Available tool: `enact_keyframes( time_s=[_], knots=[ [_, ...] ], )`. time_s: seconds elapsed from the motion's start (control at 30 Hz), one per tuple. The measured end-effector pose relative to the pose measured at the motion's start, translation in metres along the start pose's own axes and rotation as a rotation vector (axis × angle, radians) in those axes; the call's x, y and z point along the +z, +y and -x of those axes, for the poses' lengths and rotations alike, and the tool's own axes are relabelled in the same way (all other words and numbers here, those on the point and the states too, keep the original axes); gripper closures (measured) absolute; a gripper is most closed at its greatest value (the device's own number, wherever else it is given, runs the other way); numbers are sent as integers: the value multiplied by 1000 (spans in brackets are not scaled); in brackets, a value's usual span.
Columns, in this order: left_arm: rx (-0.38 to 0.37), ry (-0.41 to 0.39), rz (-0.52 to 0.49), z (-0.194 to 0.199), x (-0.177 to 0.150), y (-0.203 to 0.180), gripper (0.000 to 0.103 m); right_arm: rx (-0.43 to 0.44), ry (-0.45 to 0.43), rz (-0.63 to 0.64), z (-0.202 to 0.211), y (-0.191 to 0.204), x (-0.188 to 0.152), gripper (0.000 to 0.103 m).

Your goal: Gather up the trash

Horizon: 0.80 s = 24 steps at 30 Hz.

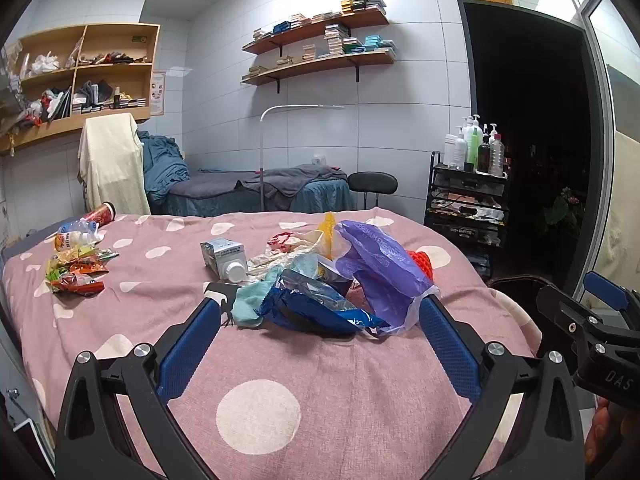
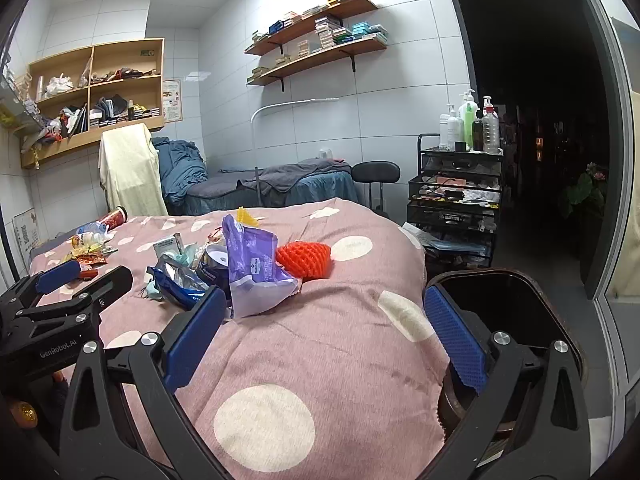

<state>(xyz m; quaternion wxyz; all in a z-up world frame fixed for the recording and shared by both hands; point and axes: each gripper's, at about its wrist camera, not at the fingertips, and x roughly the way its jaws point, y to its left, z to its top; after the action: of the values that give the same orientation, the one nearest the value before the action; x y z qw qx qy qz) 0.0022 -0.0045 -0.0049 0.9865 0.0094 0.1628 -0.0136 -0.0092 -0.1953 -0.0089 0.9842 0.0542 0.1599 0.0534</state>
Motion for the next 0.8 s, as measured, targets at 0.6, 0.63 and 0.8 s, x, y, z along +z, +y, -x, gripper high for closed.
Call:
enact_keyframes(
  time_s=[0.6, 0.63, 0.8],
  knots=[
    [-1, 1, 2, 1, -2, -1, 5, 9, 7, 2, -1, 1, -3, 5],
    [-1, 1, 2, 1, -2, -1, 5, 10, 7, 1, -1, 1, -3, 5],
    [-2, 1, 2, 2, -3, 0, 5, 11, 8, 1, 0, 1, -3, 5]
  ],
)
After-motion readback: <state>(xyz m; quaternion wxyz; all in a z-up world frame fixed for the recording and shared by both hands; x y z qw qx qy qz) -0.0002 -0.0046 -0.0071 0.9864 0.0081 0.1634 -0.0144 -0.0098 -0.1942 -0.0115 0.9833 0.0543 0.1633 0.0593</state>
